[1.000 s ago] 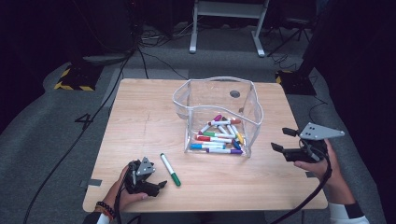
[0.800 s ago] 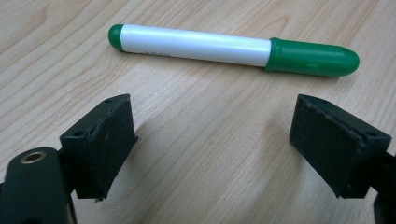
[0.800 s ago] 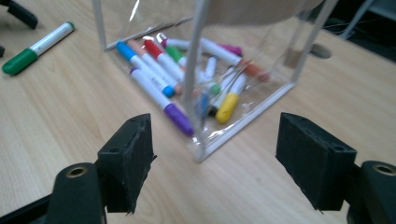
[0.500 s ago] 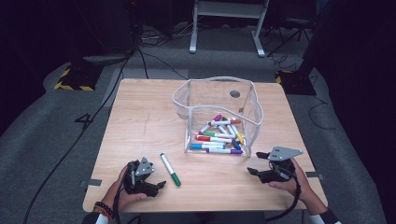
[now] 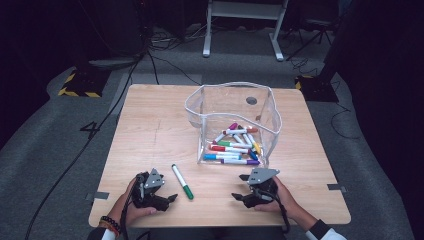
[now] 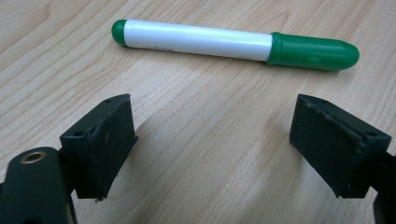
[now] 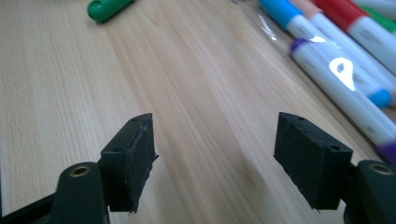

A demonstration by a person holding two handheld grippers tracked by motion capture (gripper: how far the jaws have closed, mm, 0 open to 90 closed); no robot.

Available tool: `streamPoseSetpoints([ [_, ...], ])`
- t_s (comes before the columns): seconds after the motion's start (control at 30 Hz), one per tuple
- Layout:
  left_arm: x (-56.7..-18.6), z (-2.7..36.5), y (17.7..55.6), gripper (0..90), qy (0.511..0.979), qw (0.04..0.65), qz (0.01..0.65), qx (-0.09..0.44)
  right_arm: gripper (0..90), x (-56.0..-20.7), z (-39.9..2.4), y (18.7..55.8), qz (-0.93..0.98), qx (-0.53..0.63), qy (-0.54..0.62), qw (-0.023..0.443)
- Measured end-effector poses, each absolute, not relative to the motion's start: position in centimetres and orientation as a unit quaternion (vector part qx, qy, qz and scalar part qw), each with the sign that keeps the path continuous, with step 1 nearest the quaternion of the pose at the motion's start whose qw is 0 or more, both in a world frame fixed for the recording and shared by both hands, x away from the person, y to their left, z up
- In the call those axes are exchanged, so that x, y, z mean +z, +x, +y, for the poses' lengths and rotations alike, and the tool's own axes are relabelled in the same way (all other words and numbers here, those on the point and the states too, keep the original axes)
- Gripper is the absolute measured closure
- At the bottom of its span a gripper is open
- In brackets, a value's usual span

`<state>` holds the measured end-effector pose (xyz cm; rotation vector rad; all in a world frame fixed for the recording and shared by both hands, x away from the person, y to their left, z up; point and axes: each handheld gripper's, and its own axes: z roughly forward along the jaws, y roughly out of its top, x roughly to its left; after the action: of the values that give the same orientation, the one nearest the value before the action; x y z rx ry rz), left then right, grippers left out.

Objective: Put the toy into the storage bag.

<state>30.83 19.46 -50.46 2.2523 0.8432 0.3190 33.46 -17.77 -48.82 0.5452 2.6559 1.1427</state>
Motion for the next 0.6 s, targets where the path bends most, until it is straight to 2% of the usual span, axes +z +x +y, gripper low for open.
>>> streamPoseSetpoints([
  [0.33, -50.5, 19.6, 30.7, 14.4, 0.869, 0.350, 0.327, 0.124, 29.3, -49.5, -12.1, 33.4, 0.902, 0.397, 0.148, 0.084],
  [0.6, -50.5, 20.0, 30.3, 14.4, 0.867, 0.348, 0.333, 0.128, 30.2, -48.6, -8.1, 33.6, 0.893, 0.425, 0.129, 0.073],
])
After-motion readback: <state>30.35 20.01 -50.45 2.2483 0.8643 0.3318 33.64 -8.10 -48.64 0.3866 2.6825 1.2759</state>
